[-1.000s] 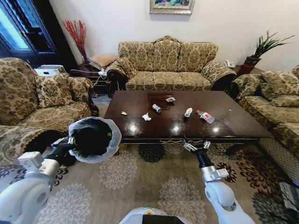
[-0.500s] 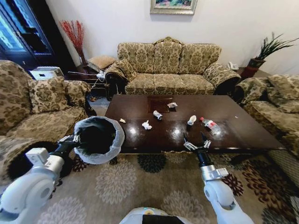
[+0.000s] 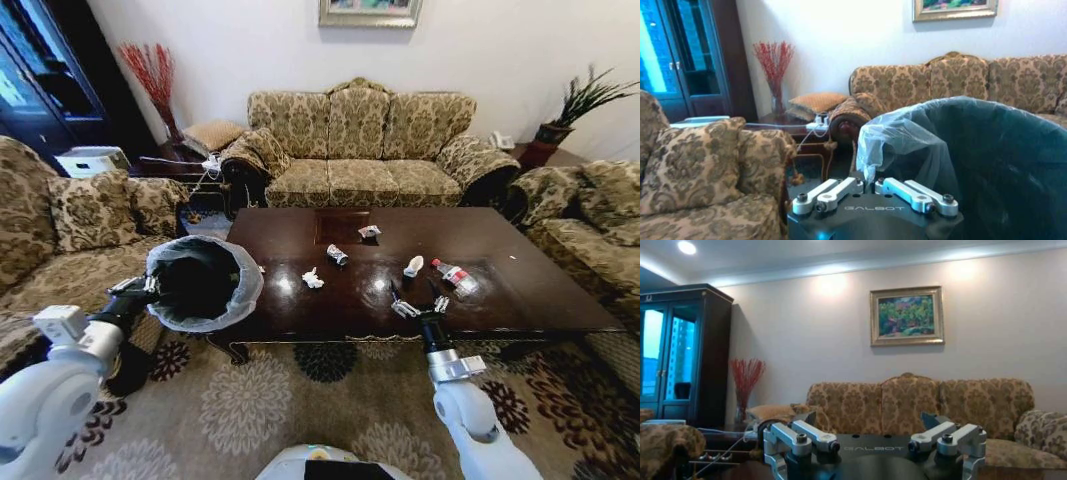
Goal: Move to the front of the table and place the trash on the table into the trash bin.
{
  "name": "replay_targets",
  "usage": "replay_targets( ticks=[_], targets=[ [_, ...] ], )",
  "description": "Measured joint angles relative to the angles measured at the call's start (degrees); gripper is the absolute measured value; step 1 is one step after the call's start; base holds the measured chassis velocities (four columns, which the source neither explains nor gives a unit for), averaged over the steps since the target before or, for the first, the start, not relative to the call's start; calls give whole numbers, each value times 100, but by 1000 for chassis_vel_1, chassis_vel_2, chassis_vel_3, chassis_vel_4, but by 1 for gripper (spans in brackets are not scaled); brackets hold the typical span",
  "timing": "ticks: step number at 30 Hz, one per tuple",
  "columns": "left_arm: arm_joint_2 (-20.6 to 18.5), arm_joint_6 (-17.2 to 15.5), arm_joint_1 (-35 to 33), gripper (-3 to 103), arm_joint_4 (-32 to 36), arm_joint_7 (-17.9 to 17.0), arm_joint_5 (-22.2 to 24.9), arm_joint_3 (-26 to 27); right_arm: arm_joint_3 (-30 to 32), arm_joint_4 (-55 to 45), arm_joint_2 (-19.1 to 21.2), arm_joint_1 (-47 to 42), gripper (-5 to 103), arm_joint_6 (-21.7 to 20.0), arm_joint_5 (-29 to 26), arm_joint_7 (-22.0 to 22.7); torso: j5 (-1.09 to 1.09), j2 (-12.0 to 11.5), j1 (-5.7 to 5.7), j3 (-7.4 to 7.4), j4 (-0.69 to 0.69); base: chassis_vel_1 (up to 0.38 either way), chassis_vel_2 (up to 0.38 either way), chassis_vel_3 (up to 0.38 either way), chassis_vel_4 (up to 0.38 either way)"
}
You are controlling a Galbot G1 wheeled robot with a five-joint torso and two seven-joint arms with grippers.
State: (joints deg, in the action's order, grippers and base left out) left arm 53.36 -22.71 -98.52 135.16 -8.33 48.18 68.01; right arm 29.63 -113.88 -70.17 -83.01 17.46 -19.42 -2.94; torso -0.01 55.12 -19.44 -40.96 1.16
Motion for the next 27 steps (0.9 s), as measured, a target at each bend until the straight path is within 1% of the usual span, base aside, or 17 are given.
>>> replay_targets(
  ticks=[3,7,12,14,17,19,22,23,25,27],
  targets=[
    [0,12,-7,3,0,8,-1,0,-16,29,-1,32,100,-9,1,-5,2,-1,-5,-2,0,146,154,-124,-126],
    [9,15,-10,3,2,19,-3,-4,-46,58,-7,61,100,-15,4,-5,1,-2,-7,-2,-2,169,195,-168,-258],
    [44,37,-11,3,20,28,-7,-18,-128,119,-14,165,100,-112,41,131,1,-4,-9,-3,0,248,254,-213,-257],
    [48,40,-11,3,22,28,-8,-18,-133,129,-14,191,100,-114,35,122,0,-4,-8,-3,1,170,197,-195,-223],
    [64,55,-12,3,23,38,-12,-25,-127,154,-11,258,100,-168,23,-15,-5,-3,-7,-2,1,148,63,-100,-74],
    [77,58,-12,3,23,50,-15,-38,-127,161,-8,274,100,-201,24,-44,-3,-3,-5,-2,2,80,15,-9,-8],
    [111,75,-12,3,41,98,-30,-86,-144,178,-15,287,100,-215,27,-100,8,-3,-4,-2,1,-18,-6,11,7],
    [111,75,-12,3,41,98,-30,-86,-144,178,-15,287,100,-215,27,-100,8,-3,-4,-2,1,-53,-19,32,20],
    [119,88,-17,3,48,115,-32,-98,-153,178,-24,264,100,-215,28,-101,6,-3,-5,-2,-3,-112,-10,64,-6],
    [120,98,-19,3,48,118,-32,-100,-153,178,-27,251,100,-215,30,-104,4,-3,-5,-2,-3,-123,7,87,-49]
  ],
)
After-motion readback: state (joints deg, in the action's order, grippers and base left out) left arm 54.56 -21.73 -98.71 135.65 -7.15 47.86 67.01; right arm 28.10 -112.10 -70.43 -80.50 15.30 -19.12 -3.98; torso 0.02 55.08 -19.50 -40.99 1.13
